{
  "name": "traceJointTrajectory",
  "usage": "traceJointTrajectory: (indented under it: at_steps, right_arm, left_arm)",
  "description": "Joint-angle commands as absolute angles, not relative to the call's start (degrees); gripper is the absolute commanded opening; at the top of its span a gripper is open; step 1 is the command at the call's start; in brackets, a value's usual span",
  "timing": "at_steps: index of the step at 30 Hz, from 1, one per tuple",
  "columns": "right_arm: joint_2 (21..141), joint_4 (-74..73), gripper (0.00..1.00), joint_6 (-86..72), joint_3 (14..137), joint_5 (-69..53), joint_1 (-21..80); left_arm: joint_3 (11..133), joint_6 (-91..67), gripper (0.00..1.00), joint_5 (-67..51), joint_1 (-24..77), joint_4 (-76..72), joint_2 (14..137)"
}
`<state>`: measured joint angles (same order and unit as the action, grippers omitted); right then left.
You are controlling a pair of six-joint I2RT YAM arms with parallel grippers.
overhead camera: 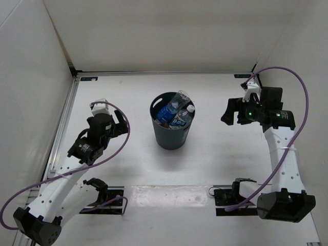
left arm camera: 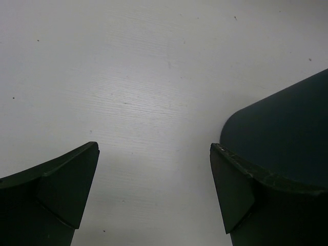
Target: Put the plastic bottles in the bin
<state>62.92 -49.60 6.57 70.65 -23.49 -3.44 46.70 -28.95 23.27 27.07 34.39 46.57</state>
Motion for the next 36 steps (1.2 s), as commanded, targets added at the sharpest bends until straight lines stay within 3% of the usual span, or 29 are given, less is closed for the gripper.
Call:
traceJointTrajectory:
  at_steps: [1, 11, 15, 19, 22, 36]
  right_arm:
    - [62.4, -50.71, 0.9, 10.8, 69.7, -21.09, -2.99]
    - [62.05, -51.24, 0.9, 9.67, 67.68, -25.92, -6.06]
    - [61.44, -51.77, 0.9, 9.23, 67.94, -28.82, -7.38]
    - [61.17, -51.94, 0.9, 9.49, 67.76, -28.3, -7.47]
    - [61.26, -52.29, 0.9, 10.28, 67.24, -27.16, -7.56]
    - [61.26, -51.24, 0.9, 9.84, 64.78, -27.07, -7.73]
  left_arm:
    - [46.24, -28.65, 1.0, 25.38, 26.98, 32.08, 45.62]
    - [32.27, -18.02, 1.0, 33.75, 27.77, 20.47, 27.18]
    - [27.6, -9.88, 1.0, 30.52, 27.77, 18.46, 23.47]
    - [27.33, -54.58, 1.0, 47.77, 27.69, 37.15, 21.36]
    - [23.83, -30.56, 1.0, 40.96, 27.69, 25.42, 18.9]
    - [21.62, -24.26, 1.0, 42.02, 27.77, 13.27, 21.88]
